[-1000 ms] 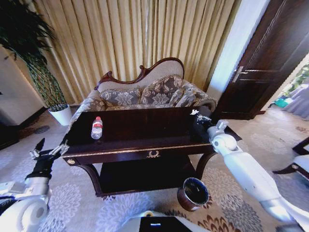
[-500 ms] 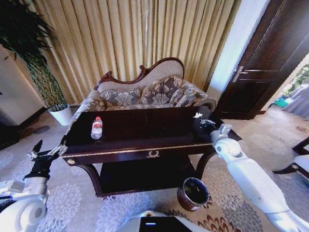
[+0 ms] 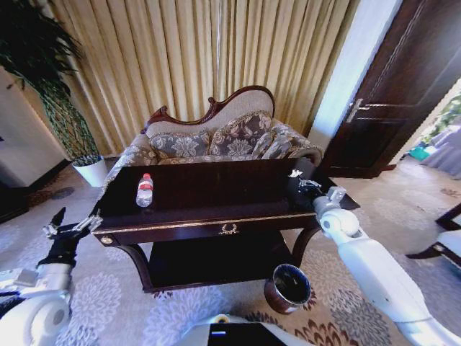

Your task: Move to the front of the table and place the trash on the table into the trash bin.

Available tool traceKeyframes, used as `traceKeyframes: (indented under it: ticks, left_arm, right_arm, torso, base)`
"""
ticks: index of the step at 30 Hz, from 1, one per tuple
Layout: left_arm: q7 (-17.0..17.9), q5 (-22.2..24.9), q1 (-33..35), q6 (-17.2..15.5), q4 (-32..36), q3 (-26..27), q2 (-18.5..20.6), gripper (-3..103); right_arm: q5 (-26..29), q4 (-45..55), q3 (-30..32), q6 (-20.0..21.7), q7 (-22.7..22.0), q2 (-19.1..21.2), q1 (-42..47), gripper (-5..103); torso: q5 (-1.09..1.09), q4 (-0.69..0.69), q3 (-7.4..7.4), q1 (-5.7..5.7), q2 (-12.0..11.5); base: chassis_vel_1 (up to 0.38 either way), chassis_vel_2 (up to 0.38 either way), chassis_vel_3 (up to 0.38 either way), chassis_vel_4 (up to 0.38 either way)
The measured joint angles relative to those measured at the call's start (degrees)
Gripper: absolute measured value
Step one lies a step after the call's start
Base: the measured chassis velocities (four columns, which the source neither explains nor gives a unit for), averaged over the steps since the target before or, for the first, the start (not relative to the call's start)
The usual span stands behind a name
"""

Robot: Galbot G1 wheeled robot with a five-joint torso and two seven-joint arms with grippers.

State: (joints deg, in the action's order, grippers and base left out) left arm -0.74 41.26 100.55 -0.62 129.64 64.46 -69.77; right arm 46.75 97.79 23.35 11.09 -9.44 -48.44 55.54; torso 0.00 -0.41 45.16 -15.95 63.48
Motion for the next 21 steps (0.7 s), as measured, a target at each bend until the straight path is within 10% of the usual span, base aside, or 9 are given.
traceKeyframes:
  ticks: [21]
  left_arm:
    - [-0.2,-0.2,0.2,0.0,0.4,-0.2,-0.5,100]
  right_arm:
    - [0.3,0.2,-0.2,-0.1,-0.7,-0.7,0.1,0]
  torso:
    - [0.0,0.01,0.0,0.0,0.0]
  base:
    - [0.04,-0.041,-0.04,0.039]
